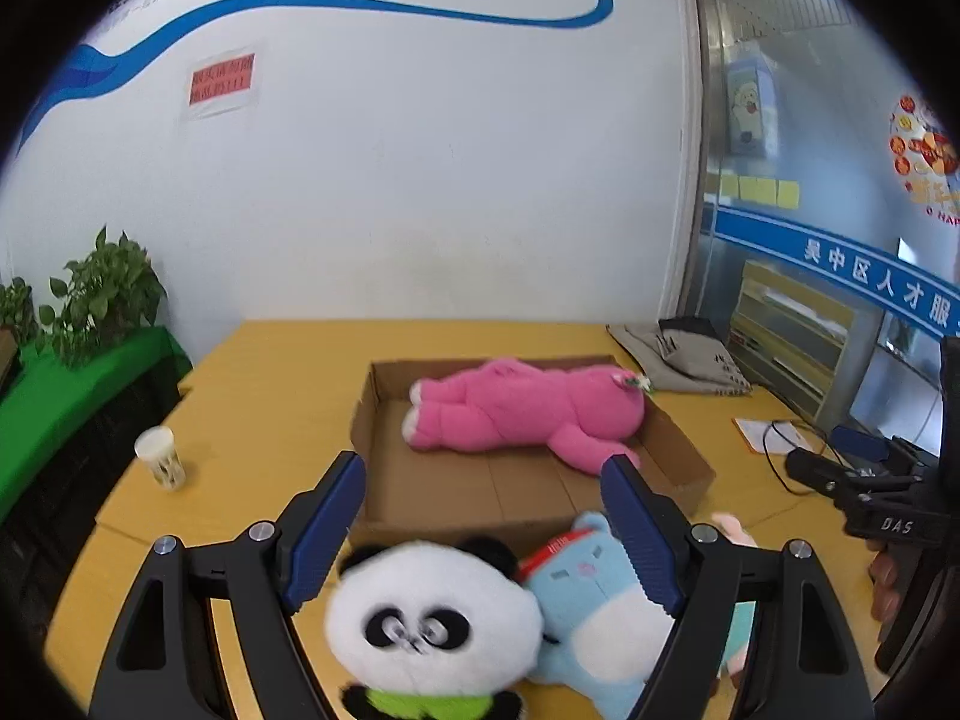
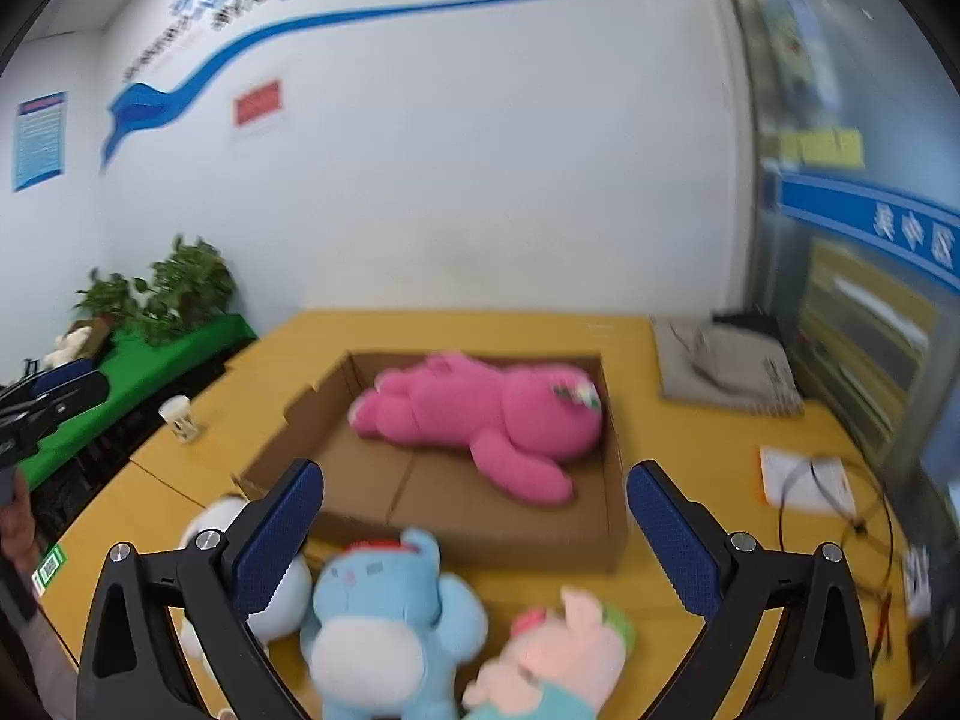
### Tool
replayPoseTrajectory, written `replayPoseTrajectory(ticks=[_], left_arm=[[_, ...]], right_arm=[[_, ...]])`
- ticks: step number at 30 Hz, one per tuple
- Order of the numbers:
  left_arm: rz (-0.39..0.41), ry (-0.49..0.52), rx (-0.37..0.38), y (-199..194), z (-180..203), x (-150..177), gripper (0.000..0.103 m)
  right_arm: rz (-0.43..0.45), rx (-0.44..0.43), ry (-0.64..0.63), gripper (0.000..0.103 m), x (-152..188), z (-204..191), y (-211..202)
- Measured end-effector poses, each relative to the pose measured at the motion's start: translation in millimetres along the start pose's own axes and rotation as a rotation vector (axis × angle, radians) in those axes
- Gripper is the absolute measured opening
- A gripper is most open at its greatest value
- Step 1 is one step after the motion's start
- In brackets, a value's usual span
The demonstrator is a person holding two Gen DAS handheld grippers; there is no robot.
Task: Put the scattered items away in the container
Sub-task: 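Move both grippers down to the white panda plush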
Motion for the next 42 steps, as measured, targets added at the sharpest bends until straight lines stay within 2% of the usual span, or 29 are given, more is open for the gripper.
replayPoseTrajectory(ticks=[4,7,11,18,26,34,42], left_arm=[[-0.026,0.019,0.018,0,23,26,0.081],[-0.026,0.009,0.047,0,32,28,0.081],[-0.034,-0.028,0.076,1,34,32,0.081],[-0.055,-0.018,0.064,10,30,42,0.081],[-0.080,-0.022,0.065,21,30,52,0.081],[-0.106,-0.018,0.091,30,34,61,0.081],[-0.132,-0.045,0.096,31,16,72,0.081]], right_arm=[[-0.070,0.048,0.020,0.103,40,4,-5],[-0.083,0.073,0.016,0.103,49,6,-11],[-0.076,0.098,-0.018,0.103,49,3,-14],[-0.078,0.112,-0.041,0.103,48,-1,-7],[-0.121,0.122,-0.056,0.103,60,1,11],[-0.138,0.115,-0.061,0.103,66,3,18],[-0.154,0.079,-0.045,0.103,76,-1,28]])
Point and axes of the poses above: each gripper's, at about its wrist camera, not at the fingertips, and y roughly the way its jaws point, z to its right, x to its underside, the point moved 10 cm from there along y, roughly the way its jaws point, and after that the axes turned 12 degrees about z, right-handed, at the moved point
